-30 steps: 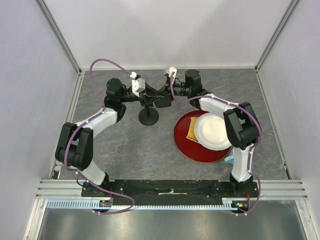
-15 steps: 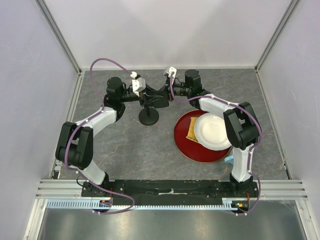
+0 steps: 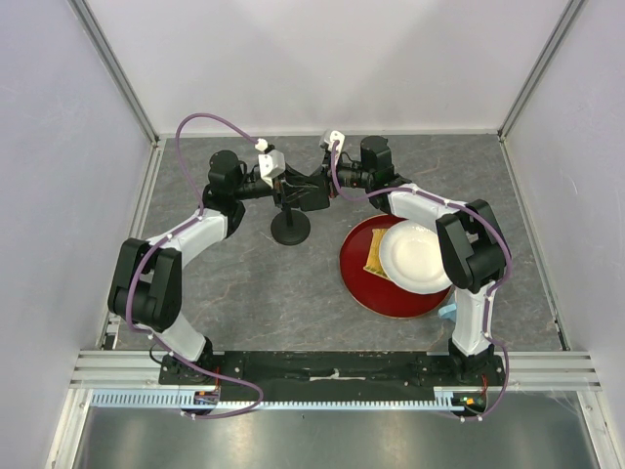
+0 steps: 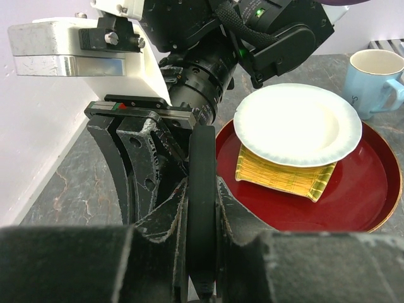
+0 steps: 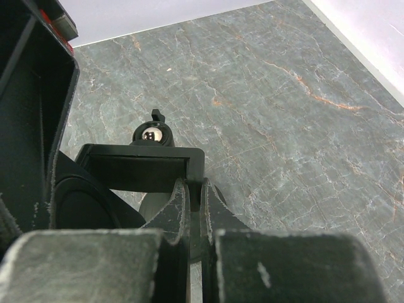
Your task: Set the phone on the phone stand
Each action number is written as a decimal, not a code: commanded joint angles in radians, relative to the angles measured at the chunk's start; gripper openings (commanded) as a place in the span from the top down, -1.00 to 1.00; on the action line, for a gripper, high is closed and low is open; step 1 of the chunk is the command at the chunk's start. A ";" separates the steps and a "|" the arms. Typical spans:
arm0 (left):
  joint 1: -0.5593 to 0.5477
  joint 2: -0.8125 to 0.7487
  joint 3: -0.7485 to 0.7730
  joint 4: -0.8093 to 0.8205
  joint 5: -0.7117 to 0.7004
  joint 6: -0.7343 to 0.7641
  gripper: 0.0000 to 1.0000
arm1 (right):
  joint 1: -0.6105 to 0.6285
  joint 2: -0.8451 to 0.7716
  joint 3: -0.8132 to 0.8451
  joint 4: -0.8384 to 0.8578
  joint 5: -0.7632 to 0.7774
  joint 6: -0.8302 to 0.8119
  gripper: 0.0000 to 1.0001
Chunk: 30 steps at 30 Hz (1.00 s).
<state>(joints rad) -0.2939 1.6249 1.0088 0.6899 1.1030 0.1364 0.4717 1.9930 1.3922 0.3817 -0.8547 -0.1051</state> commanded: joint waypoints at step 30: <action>0.110 0.026 0.007 0.218 0.066 -0.073 0.95 | -0.013 0.090 0.034 -0.087 -0.130 0.010 1.00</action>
<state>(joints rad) -0.2352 1.6749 1.0092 0.8013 1.2144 0.0628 0.4747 2.0205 1.4178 0.3878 -0.8917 -0.1150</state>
